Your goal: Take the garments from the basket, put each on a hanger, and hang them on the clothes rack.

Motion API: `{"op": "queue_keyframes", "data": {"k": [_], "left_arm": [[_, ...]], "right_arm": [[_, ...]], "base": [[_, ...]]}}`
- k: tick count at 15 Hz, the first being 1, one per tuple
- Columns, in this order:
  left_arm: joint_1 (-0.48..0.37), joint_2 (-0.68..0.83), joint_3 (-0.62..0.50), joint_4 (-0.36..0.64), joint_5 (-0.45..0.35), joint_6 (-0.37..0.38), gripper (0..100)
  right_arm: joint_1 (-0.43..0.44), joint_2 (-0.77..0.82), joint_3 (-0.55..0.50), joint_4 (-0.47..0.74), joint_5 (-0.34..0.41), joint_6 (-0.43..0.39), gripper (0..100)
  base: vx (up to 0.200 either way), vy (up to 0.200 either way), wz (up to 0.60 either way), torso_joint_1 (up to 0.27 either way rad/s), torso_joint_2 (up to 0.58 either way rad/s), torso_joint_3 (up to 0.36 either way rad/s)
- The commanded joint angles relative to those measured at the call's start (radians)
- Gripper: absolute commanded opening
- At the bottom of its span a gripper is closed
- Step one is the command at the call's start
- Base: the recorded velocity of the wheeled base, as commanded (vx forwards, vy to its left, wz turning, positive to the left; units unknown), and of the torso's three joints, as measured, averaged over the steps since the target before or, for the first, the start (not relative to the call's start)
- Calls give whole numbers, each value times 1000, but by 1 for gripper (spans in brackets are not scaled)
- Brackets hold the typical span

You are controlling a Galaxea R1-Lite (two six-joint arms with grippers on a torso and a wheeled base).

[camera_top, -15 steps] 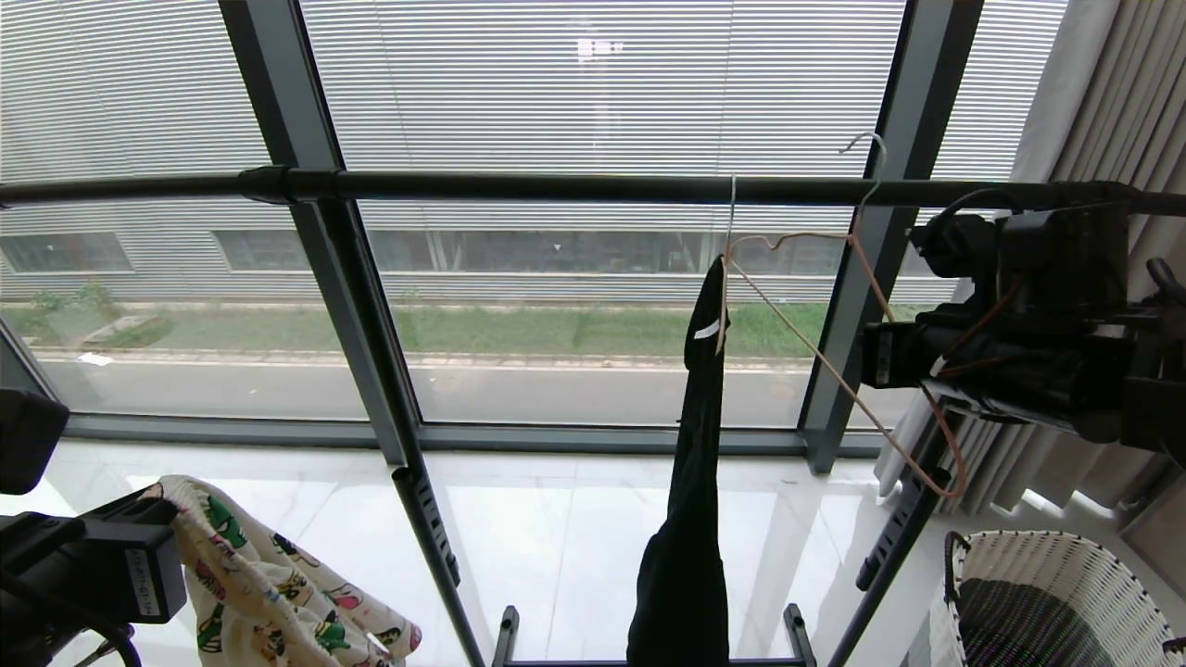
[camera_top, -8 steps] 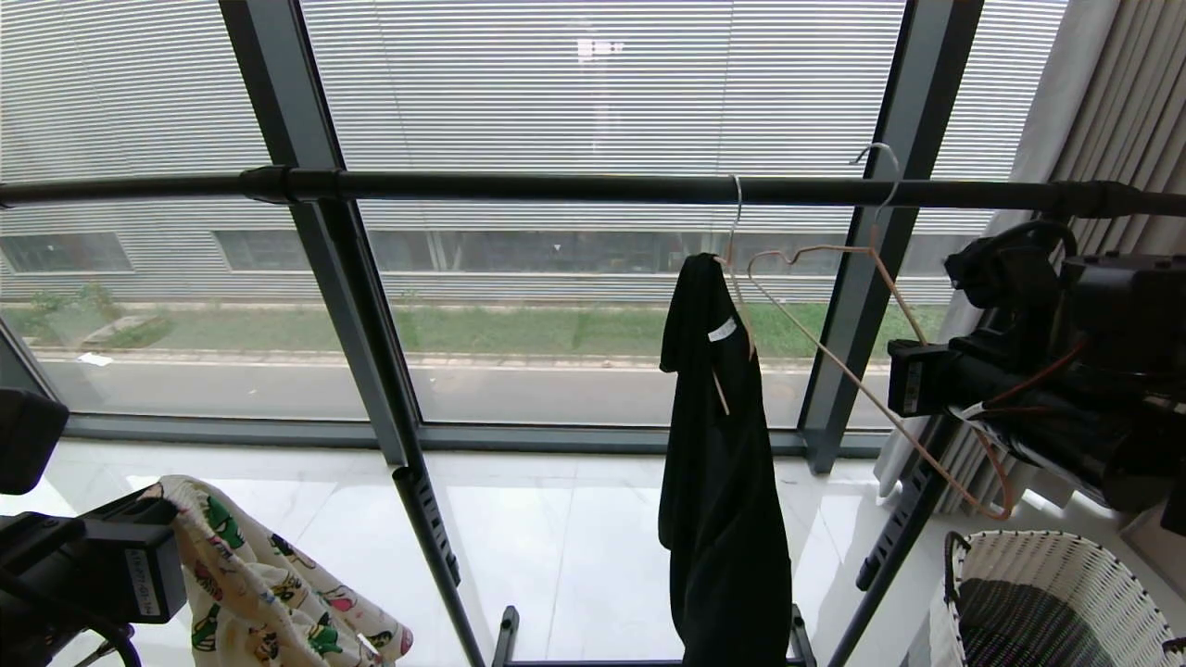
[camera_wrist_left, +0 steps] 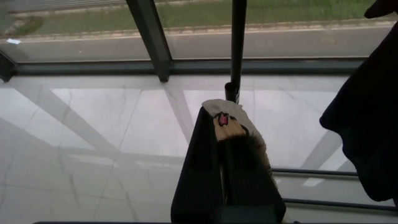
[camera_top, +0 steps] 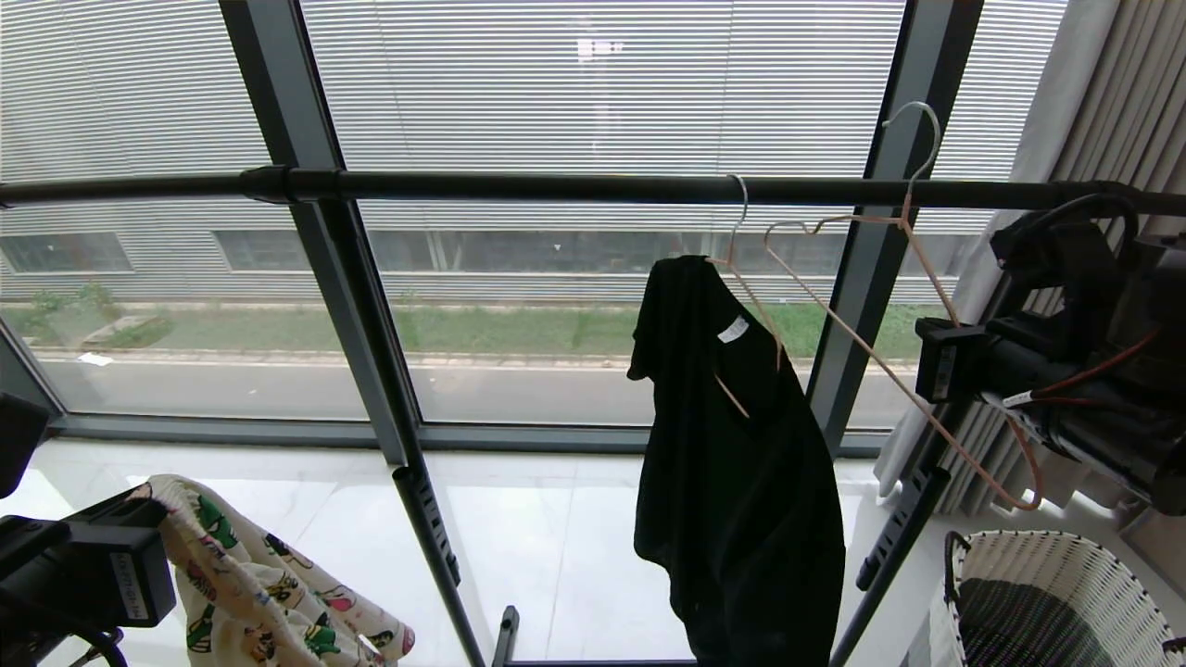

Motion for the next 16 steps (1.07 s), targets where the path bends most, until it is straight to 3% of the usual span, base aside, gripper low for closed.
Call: {"op": "queue_keyframes", "data": {"k": [1,6,14,16], "left_arm": [[0,-5,0,0,1,1,0],[0,-8,-2,0,1,1,0],[-2,-7,-2,-2,-1,-1,0],[-5,-7,2,0,-3,-1,0]], "right_arm": [[1,-72,68,1,1,-22,0],[12,-168,165,1,-1,-45,0],[55,-184,168,1,1,-64,0],[56,-202,162,1,5,-104,0]], "base": [[-200,0,0,-2,7,2],[-200,0,0,2,2,3],[-200,0,0,1,2,3],[0,0,0,0,0,0]]}}
